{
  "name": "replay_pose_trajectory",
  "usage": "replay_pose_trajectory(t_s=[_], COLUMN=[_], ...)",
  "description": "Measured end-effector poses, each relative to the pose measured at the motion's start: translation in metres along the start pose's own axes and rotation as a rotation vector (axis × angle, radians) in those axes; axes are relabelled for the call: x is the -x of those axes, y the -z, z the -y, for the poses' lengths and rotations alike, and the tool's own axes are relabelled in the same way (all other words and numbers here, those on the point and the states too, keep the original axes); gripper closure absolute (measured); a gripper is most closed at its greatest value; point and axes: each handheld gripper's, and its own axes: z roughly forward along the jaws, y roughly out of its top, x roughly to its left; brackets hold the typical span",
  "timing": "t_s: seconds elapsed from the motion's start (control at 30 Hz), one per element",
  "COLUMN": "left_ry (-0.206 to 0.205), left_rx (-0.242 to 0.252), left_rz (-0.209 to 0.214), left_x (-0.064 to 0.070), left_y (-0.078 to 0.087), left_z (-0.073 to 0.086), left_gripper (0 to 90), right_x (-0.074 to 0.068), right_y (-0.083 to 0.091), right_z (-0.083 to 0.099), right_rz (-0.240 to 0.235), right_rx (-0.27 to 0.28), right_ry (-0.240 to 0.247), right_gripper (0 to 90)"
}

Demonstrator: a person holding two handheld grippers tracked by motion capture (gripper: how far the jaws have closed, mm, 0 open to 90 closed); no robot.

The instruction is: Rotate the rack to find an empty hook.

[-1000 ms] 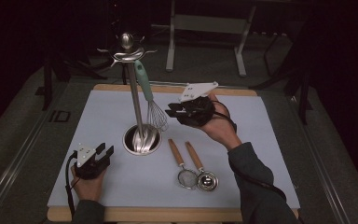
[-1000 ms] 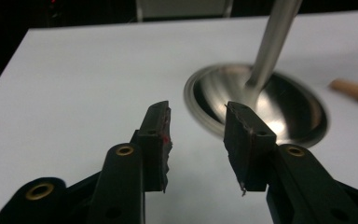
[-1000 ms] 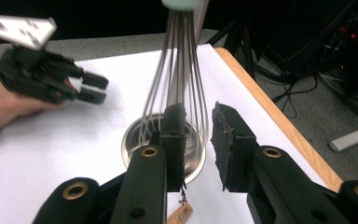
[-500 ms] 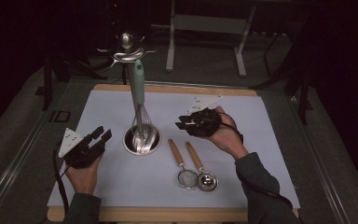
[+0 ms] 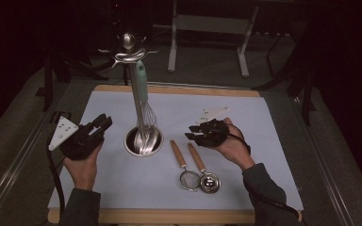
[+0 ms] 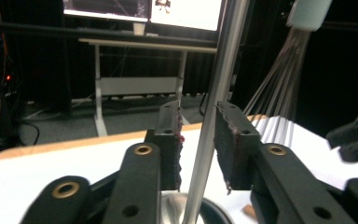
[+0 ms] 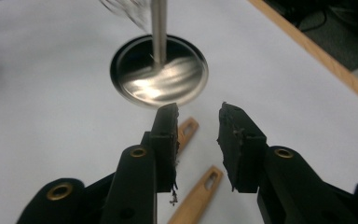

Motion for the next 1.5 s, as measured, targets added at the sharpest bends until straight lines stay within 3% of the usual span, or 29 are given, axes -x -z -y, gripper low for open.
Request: replay_pose_trajectory(t_s=[0.1, 0.23, 0.37, 0.5, 0.67, 0.7, 0.87, 1.13, 1.23, 1.5], left_ry=[-0.012, -0.033, -0.047, -0.044, -0.043, -0.038, -0.04, -0.047, -0.045, -0.049], left_rx=[0.004, 0.017, 0.043, 0.075, 0.109, 0.122, 0.145, 0.202, 0.238, 0.3], left_rz=[0.011, 0.026, 0.035, 0.046, 0.055, 0.061, 0.075, 0.106, 0.122, 0.128], left_x=[0.003, 0.006, 0.012, 0.016, 0.019, 0.021, 0.025, 0.032, 0.034, 0.039], left_y=[-0.001, -0.001, -0.004, -0.005, -0.005, -0.005, -0.006, -0.008, -0.009, -0.014], left_z=[-0.007, -0.017, -0.029, -0.037, -0.043, -0.046, -0.053, -0.07, -0.077, -0.091], left_gripper=[81.4, 88.9, 90.0, 90.0, 90.0, 90.0, 90.0, 90.0, 90.0, 90.0], right_x=[0.006, 0.008, 0.009, 0.008, 0.006, 0.004, -0.003, -0.004, 0.0, -0.001], right_y=[-0.006, -0.008, -0.007, -0.011, -0.016, -0.018, -0.017, -0.02, -0.016, -0.017], right_z=[0.015, 0.028, 0.045, 0.06, 0.075, 0.081, 0.097, 0.113, 0.117, 0.122], right_rz=[0.017, 0.03, 0.024, 0.047, 0.08, 0.105, 0.135, 0.149, 0.147, 0.144], right_rx=[-0.021, -0.012, 0.016, -0.01, -0.049, -0.074, -0.063, -0.084, -0.063, -0.063], right_ry=[-0.055, -0.091, -0.132, -0.171, -0.18, -0.179, -0.206, -0.243, -0.272, -0.284], right_gripper=[65.0, 64.1, 63.7, 62.0, 61.0, 60.4, 59.1, 58.0, 58.1, 58.2])
